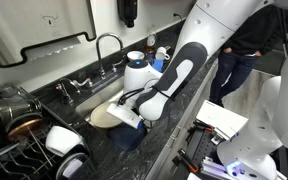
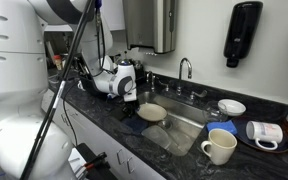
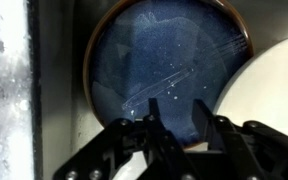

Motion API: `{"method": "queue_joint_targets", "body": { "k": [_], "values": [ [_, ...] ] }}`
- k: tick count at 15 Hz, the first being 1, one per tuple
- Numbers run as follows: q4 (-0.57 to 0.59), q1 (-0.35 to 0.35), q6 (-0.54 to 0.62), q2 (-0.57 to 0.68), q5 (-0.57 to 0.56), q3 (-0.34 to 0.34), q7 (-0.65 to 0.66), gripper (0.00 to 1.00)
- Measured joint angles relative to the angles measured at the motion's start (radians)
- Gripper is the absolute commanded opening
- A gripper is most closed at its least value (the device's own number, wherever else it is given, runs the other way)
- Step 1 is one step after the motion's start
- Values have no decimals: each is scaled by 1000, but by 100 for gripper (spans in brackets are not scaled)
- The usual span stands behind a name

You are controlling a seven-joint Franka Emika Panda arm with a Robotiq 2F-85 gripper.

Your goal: Remove the cream white plate from the dish rack and put it in the sink

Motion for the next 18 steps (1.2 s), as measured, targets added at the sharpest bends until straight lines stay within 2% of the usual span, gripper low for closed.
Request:
{"method": "queue_joint_targets", "body": {
  "k": [4, 7, 8, 10, 12, 15, 18],
  "values": [
    [0, 10, 0, 0, -6, -5, -39, 98],
    [0, 61, -5, 0, -107, -72, -14, 100],
    [10, 90, -43, -9, -150, -93, 21, 100],
    [47, 150, -192, -72, -196, -90, 100, 100],
    [79, 173, -338, -157, -147, -22, 101, 100],
    [138, 174, -514, -283, 38, 84, -3, 100],
    [194, 174, -650, -378, 179, 129, -72, 100]
  ]
}}
